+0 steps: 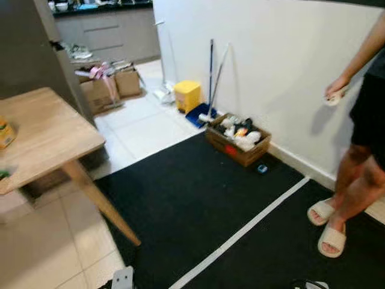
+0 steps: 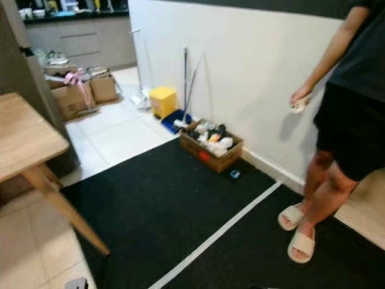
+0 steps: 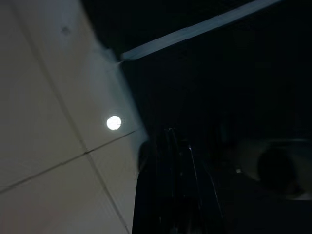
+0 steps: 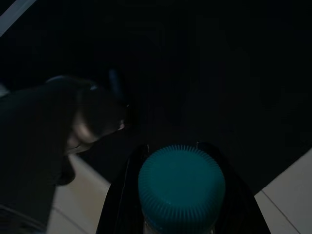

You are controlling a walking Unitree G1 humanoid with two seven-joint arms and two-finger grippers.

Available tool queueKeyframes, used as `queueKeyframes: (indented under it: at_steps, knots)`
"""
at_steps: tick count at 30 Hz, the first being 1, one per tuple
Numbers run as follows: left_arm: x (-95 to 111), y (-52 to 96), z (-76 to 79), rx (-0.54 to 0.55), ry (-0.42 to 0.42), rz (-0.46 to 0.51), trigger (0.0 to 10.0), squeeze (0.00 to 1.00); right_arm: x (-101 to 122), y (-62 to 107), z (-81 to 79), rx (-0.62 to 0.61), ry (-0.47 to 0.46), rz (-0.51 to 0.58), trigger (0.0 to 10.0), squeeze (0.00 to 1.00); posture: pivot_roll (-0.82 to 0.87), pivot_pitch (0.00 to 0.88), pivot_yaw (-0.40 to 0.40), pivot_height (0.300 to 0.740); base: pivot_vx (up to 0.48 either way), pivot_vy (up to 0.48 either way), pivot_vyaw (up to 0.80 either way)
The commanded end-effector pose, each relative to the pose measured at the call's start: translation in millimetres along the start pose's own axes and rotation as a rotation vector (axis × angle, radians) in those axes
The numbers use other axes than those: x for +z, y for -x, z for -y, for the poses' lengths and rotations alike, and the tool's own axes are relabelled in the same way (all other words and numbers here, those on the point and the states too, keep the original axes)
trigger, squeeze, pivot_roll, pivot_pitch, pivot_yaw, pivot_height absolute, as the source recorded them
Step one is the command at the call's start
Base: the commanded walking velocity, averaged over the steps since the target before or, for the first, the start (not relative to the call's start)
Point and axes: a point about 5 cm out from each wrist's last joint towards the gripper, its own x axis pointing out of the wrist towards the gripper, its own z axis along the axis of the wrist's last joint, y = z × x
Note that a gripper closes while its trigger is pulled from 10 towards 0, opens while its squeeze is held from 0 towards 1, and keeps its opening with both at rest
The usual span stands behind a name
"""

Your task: Restocking fridge

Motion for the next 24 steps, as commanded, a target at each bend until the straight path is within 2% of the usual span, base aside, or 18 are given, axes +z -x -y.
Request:
queueKeyframes:
  at_steps: [1, 5, 24]
  knots:
    - [1.8, -0.2, 0.0, -0.009, -0.022, 0.0, 10.0, 0.0, 1.7, -0.2, -0.2, 0.001, -0.002, 0.005, 10.0, 0.0, -0.08, 0.0, 0.051, 0.74, 0.0, 0.0, 0.0]
    - [2.0, -0.2, 0.0, -0.011, -0.024, 0.0, 10.0, 0.0, 1.8, -0.2, -0.5, 0.002, 0.0, 0.005, 10.0, 0.0, -0.08, 0.0, 0.052, 0.74, 0.124, 0.0, 0.0]
    - [1.9, 0.1, -0.7, -0.018, -0.023, 0.0, 10.0, 0.0, 1.0, -0.2, -1.1, 0.004, 0.007, 0.004, 10.0, 0.0, -0.08, 0.0, 0.053, 0.74, 0.29, 0.0, 0.0]
